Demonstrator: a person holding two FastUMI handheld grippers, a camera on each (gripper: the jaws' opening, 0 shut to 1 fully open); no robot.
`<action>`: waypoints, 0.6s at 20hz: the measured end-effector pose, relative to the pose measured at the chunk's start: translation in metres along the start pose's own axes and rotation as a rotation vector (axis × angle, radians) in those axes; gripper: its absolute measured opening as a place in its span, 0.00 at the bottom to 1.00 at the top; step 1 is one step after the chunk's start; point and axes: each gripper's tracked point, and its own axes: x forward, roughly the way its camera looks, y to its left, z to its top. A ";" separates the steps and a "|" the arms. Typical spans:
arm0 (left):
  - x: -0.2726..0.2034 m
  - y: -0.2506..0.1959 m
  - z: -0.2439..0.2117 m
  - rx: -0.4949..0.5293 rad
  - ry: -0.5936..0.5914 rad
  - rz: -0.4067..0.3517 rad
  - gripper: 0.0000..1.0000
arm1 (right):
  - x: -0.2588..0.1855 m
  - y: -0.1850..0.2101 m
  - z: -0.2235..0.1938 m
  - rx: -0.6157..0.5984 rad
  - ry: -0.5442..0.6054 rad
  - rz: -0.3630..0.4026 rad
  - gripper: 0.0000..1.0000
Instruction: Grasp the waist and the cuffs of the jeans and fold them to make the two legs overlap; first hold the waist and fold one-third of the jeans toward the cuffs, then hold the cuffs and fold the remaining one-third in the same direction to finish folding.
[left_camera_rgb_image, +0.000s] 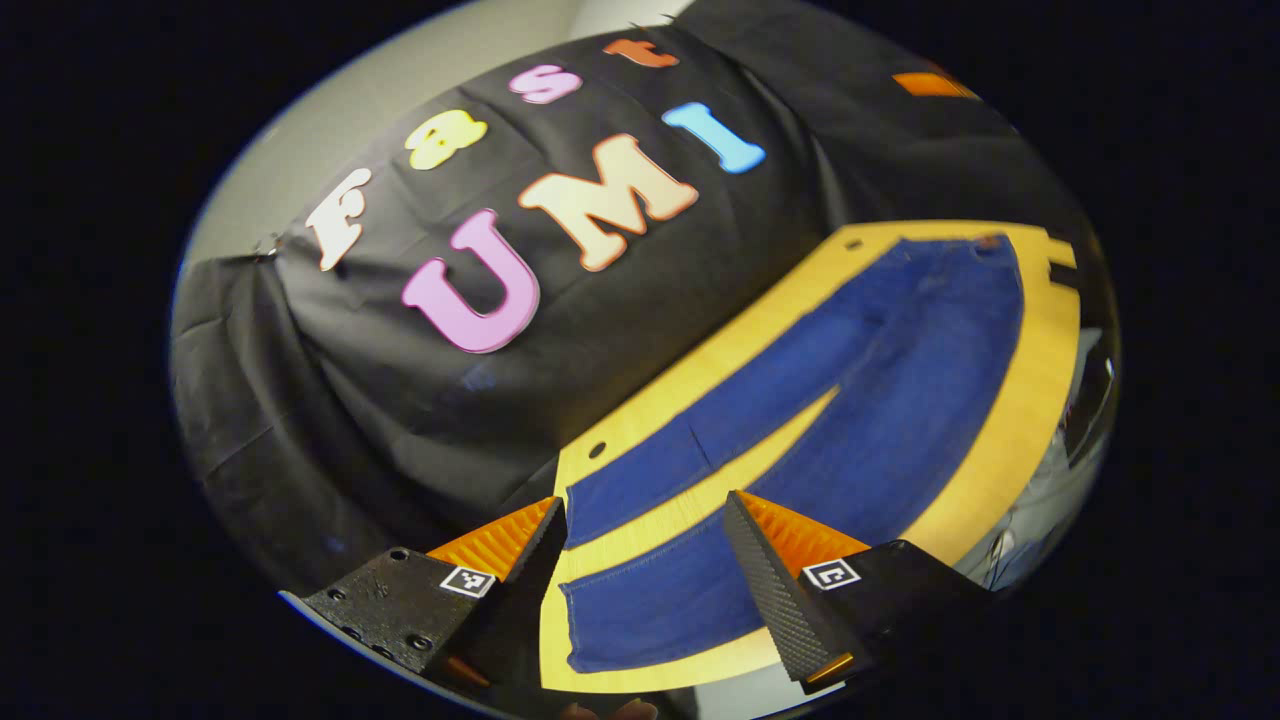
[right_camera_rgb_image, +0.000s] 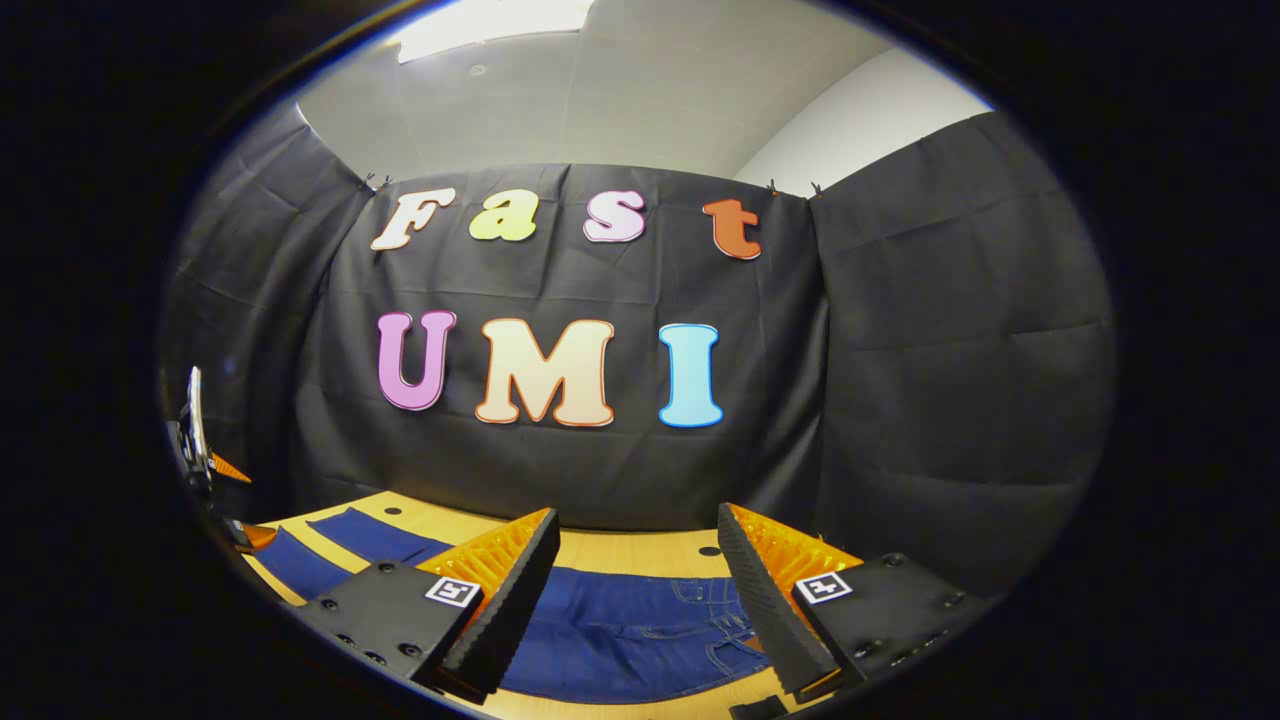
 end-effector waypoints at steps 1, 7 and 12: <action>0.004 -0.008 -0.015 0.057 0.034 -0.025 0.95 | 0.000 -0.006 -0.007 0.002 0.013 -0.011 0.96; 0.019 -0.038 -0.102 0.347 0.216 -0.135 0.95 | -0.007 -0.038 -0.033 -0.012 0.067 -0.065 0.99; 0.022 -0.048 -0.162 0.466 0.351 -0.209 0.95 | -0.005 -0.060 -0.044 -0.022 0.092 -0.107 0.98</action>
